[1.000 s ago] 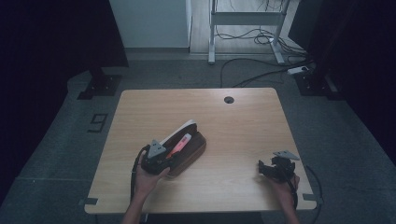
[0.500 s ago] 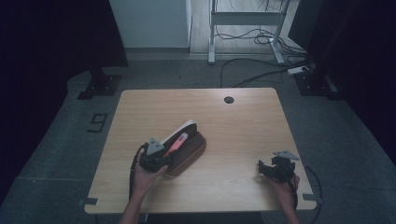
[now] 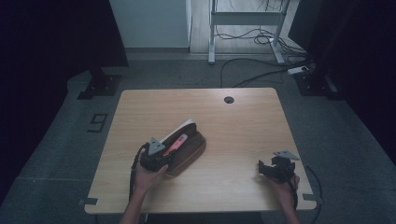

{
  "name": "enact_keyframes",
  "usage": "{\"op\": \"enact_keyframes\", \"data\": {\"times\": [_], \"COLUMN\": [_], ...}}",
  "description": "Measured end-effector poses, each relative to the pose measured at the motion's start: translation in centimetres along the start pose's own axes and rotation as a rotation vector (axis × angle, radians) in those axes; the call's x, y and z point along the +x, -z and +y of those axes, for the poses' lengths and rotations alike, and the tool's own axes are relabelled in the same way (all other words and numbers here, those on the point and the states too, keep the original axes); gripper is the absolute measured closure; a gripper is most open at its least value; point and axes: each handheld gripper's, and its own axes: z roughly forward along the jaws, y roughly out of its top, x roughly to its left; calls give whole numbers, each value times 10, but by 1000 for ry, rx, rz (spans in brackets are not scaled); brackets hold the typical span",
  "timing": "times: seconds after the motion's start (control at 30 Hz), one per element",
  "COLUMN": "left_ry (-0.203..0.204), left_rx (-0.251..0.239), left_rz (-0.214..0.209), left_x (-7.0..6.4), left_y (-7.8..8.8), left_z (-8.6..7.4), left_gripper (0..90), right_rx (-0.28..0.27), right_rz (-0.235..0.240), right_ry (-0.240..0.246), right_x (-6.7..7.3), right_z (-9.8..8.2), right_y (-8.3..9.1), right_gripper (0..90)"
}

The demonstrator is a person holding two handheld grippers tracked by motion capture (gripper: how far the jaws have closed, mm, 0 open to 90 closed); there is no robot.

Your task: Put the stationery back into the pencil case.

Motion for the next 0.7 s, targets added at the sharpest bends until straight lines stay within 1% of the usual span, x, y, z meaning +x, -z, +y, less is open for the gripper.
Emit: {"op": "enact_keyframes", "data": {"times": [0.03, 0.07, 0.13, 0.3, 0.6, 0.7], "left_ry": [1, -1, -7, -2, 3, 4], "left_rx": [-4, -9, -10, -20, -38, -46], "left_rz": [1, 0, 4, -3, -32, -49], "left_x": [0, -1, -1, -3, -7, -9], "left_y": [1, 1, 3, 6, 14, 18], "left_z": [0, 0, 0, -1, -2, -2], "left_gripper": [615, 609, 600, 594, 587, 584], "right_rx": [0, 0, 0, 0, 0, 0], "right_rz": [0, 0, 0, 0, 0, 0], "right_ry": [0, 0, 0, 0, 0, -1], "right_x": [0, 0, 0, 0, 0, 0], "right_z": [0, 0, 0, 0, 0, 0], "right_y": [0, 0, 0, 0, 0, 0], "right_gripper": [124, 124, 124, 124, 124, 124]}}
